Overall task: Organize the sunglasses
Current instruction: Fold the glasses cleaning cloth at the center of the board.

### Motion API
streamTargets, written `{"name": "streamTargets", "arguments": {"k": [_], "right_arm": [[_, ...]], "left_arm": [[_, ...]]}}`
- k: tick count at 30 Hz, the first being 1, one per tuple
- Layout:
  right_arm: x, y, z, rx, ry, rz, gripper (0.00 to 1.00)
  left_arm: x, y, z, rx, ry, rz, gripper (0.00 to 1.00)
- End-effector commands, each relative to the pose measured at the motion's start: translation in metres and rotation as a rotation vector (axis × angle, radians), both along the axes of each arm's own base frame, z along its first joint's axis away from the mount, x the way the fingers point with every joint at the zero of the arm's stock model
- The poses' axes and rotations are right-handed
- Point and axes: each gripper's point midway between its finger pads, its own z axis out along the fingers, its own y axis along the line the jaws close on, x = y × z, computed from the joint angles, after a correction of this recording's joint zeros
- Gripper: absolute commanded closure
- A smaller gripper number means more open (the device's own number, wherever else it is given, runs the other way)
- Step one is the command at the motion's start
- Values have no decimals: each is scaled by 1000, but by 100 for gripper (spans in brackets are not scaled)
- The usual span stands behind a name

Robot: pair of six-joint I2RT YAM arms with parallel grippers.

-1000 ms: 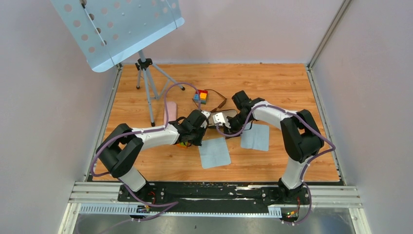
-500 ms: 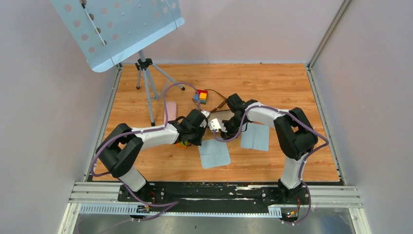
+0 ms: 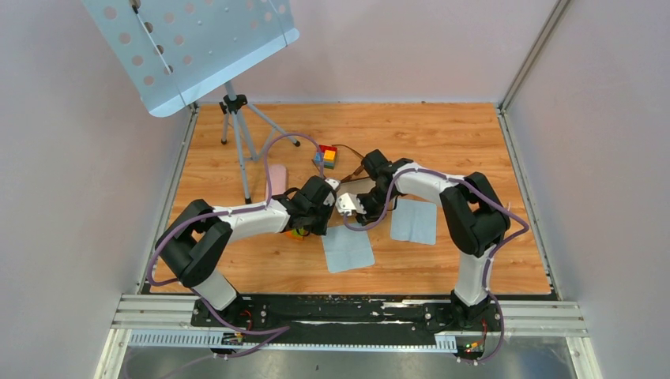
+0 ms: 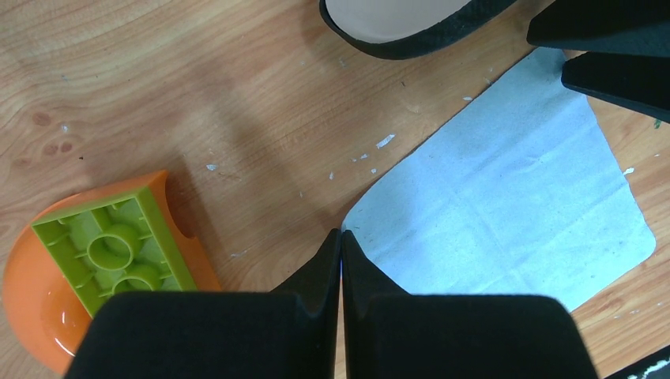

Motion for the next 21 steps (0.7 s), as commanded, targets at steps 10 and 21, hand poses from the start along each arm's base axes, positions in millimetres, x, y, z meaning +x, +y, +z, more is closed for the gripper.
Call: {"name": "streamTargets", "arguments": {"k": [10, 21], "right_arm": [[-22, -5, -24, -144, 39, 104, 85], [-14, -2, -1, -95, -39, 3, 100]], "left_arm": [[-4, 6, -14, 21, 42, -8, 100], [-6, -5, -1, -54, 23, -38, 100]]}}
